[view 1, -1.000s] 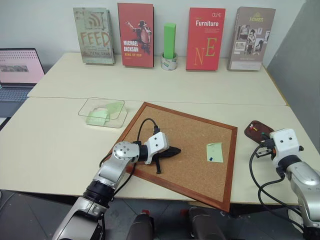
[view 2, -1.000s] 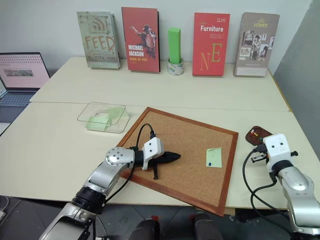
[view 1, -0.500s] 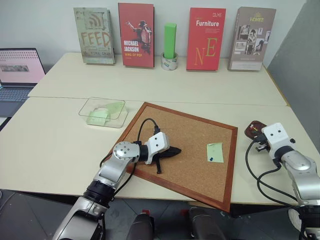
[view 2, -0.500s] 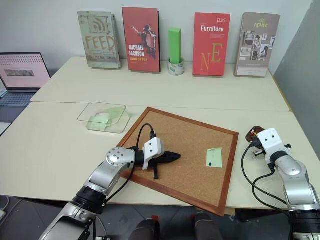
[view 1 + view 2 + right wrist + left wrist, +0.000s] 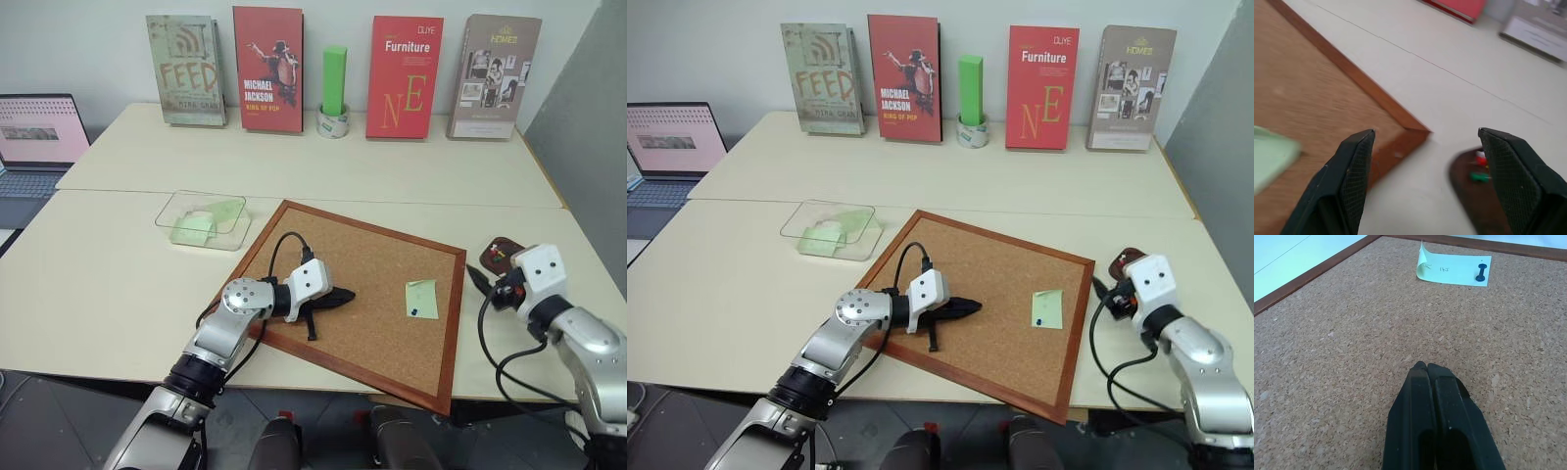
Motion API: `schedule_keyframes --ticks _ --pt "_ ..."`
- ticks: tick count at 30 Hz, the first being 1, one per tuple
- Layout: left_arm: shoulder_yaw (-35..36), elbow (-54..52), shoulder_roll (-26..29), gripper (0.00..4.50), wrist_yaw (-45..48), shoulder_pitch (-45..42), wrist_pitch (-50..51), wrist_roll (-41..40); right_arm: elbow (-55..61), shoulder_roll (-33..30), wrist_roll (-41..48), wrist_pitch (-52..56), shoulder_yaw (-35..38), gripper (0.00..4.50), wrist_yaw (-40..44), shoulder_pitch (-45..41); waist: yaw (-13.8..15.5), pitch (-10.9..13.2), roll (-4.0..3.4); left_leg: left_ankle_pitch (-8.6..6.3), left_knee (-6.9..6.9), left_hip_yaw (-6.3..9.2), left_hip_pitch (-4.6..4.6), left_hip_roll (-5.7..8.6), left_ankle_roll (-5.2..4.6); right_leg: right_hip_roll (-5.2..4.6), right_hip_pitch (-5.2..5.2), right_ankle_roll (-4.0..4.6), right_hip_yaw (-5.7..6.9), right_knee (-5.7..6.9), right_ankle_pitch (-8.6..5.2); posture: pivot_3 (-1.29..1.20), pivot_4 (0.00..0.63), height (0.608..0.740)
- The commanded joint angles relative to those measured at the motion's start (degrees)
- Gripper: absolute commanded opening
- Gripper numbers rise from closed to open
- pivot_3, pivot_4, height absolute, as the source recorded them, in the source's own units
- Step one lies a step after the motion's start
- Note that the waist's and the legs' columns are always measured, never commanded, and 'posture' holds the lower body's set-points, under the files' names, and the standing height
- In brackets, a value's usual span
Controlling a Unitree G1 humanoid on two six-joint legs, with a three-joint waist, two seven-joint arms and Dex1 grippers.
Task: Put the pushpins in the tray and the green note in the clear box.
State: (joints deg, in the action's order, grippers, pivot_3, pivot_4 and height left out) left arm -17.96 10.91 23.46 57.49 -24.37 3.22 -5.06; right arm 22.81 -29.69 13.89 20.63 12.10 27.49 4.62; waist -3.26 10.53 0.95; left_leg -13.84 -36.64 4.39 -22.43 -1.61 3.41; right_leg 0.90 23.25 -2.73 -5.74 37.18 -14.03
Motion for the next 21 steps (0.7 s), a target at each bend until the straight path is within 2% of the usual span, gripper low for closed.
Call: schedule_keyframes --ticks 1,8,17,21 --pt "-0.76 1.81 0.79 0.0 -0.37 0.99 1.07 1.91 8.1 3.07 3.97 2.28 -3.17 3.58 0.33 4.74 -0.02 -0.01 -0.01 0.0 0.0 -0.01 0.01 -0.01 0.0 0.0 0.0 0.01 -0.01 0.0 0.0 0.0 0.15 0.74" --pt "-0.92 1.79 0.89 0.0 -0.41 0.94 1.04 1.86 7.59 3.62 0.77 2.68 -9.48 3.58 -0.49 6.95 -0.06 0.0 0.0 0.0 -0.09 -0.08 0.03 -0.04 0.0 -0.02 0.01 0.01 -0.04 -0.04 -0.01 0.0 0.15 0.74" --pt "-0.87 1.97 1.02 0.0 -0.34 0.64 1.05 1.91 3.23 3.99 -0.66 2.32 -11.2 3.58 -0.6 4.09 0.01 0.0 0.0 0.0 -0.07 -0.09 0.02 -0.05 0.0 -0.02 0.02 0.01 -0.02 -0.06 -0.01 0.0 0.15 0.74" --pt "-0.85 2.02 1.05 0.0 -0.36 0.59 1.05 1.9 2.23 3.97 -1.39 2.11 -12.31 2.91 -0.45 3.49 -0.02 0.0 0.0 0.0 -0.06 -0.09 0.03 -0.05 0.0 -0.01 0.02 0.01 -0.03 -0.06 -0.01 0.0 0.15 0.74"
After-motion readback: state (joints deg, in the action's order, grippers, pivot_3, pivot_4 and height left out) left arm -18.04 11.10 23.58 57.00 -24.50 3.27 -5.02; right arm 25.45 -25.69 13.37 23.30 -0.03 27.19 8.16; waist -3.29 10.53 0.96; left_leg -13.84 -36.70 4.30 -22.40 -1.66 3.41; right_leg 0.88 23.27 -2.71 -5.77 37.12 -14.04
